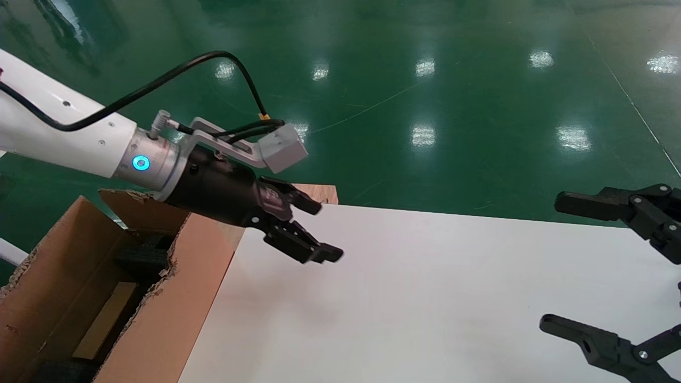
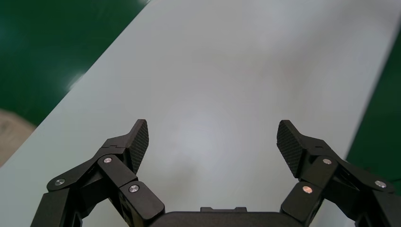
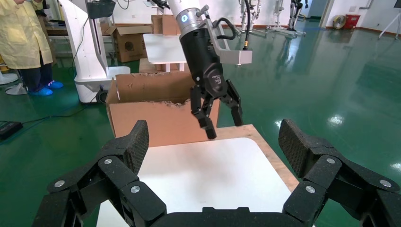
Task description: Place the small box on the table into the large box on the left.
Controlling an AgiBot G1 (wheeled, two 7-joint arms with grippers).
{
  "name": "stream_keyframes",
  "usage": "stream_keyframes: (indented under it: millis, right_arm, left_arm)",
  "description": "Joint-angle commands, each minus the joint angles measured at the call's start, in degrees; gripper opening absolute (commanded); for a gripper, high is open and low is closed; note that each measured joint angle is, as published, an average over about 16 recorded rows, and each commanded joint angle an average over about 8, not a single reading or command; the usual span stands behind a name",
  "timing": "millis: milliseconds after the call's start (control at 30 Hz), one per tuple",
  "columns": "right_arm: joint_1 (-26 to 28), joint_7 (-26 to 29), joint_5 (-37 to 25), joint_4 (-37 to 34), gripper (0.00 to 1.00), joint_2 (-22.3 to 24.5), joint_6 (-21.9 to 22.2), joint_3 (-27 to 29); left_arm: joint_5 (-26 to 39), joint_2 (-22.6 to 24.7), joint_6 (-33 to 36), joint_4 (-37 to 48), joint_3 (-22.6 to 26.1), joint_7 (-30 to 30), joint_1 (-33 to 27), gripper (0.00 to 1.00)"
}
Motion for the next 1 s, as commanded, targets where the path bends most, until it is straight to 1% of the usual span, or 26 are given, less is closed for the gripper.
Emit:
stream_keyframes:
  millis: [33, 1000]
  right_arm:
    - [0.0, 0.0, 0.0, 0.0, 1.0, 0.0, 0.0, 0.0]
    - [0.0, 0.0, 0.0, 0.0, 1.0, 0.0, 0.0, 0.0]
  left_arm:
    - [-0.9, -0.1, 0.7, -0.5, -3.5, 1.7, 2.7, 1.0]
    - [-14.6, -0.8, 10.6, -8.0, -54.2, 26.6, 41.3, 1.0]
